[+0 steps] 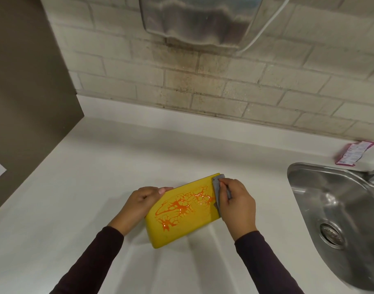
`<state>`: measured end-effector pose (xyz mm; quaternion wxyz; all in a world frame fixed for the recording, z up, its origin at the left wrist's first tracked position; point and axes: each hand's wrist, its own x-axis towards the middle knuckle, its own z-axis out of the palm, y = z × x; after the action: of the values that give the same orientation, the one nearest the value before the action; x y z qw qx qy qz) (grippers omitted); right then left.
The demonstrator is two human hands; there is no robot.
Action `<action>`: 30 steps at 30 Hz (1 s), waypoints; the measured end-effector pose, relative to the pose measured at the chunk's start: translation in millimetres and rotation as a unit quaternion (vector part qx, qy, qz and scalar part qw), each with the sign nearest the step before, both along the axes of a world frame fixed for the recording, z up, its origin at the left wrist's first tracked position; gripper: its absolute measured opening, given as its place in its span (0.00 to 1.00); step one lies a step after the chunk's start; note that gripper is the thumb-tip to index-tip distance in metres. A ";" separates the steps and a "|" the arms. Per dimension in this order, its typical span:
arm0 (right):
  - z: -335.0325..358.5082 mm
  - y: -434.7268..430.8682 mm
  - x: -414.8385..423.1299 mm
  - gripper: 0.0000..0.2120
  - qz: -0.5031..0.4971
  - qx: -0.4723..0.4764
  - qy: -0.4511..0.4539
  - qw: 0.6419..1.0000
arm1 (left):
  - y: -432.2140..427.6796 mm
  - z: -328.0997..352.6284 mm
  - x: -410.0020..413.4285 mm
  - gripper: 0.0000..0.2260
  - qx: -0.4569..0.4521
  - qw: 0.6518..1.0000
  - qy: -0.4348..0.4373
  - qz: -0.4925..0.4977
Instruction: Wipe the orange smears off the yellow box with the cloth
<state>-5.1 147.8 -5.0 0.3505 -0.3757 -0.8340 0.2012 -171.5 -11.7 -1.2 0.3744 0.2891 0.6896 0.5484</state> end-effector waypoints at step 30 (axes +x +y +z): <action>-6.2 -6.6 -4.1 0.08 0.061 -0.071 0.002 0.996 | -4.0 -17.2 7.0 0.16 0.014 1.000 -0.015 -0.010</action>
<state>-9.2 141.2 -11.2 0.3113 -0.3476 -0.8384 0.2817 -164.4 -15.7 -18.4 0.3860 0.2926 0.6733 0.5586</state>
